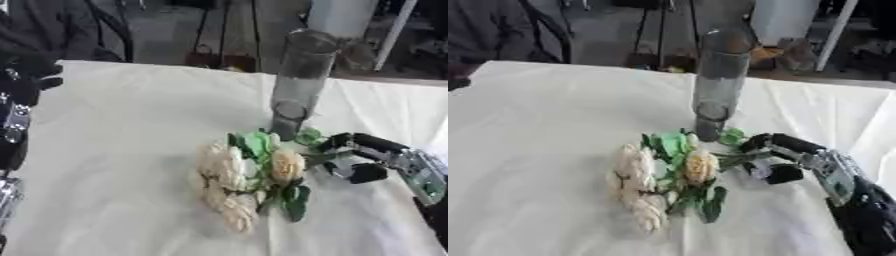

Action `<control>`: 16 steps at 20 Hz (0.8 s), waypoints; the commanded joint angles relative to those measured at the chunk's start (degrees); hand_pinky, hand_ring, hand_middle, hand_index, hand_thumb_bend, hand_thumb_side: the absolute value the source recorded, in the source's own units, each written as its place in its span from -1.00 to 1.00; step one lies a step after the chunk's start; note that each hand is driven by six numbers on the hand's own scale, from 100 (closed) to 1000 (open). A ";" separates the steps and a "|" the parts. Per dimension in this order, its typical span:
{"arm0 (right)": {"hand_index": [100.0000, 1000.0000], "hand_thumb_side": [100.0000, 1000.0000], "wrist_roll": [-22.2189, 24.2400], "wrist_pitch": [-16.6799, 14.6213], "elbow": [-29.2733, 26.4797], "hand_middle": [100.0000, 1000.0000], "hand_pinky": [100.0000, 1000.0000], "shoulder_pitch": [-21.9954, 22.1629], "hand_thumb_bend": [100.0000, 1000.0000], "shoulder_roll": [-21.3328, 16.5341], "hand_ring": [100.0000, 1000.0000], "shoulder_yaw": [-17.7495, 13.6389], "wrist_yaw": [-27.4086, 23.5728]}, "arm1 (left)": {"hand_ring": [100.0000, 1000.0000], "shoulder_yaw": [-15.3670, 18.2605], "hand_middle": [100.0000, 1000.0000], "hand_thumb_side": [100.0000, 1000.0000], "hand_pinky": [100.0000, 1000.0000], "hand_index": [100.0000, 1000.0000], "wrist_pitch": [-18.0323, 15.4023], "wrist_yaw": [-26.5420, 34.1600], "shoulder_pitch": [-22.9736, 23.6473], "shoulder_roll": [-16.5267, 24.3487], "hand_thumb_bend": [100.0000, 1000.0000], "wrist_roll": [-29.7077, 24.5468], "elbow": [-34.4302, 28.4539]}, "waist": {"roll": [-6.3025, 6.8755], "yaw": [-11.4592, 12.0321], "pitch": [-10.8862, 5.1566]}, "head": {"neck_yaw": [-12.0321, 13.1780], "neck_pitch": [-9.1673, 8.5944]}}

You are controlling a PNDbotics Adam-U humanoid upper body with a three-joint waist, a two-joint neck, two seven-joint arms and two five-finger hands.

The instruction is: Arrange flowers into the vase.

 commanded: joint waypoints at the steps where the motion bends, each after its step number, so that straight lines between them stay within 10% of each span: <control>1: 0.67 -0.06 10.21 -10.69 -1.36 0.35 0.60 -0.65 -0.79 -0.37 0.56 0.27 0.90 | 0.55 0.01 0.47 0.46 0.56 0.44 -0.05 -0.20 -0.65 1.08 -0.17 -0.06 -0.68 | 0.20 0.00 -0.50 | 0.09 -0.13; 16: 0.64 -0.12 2.90 -10.69 -4.98 0.27 0.51 -0.85 -0.74 1.01 0.46 1.84 7.74 | 0.55 -0.06 0.47 0.46 0.56 0.44 -0.02 -0.18 -0.78 1.07 -0.17 -0.12 -0.68 | 0.29 -0.04 -0.43 | -0.03 -0.14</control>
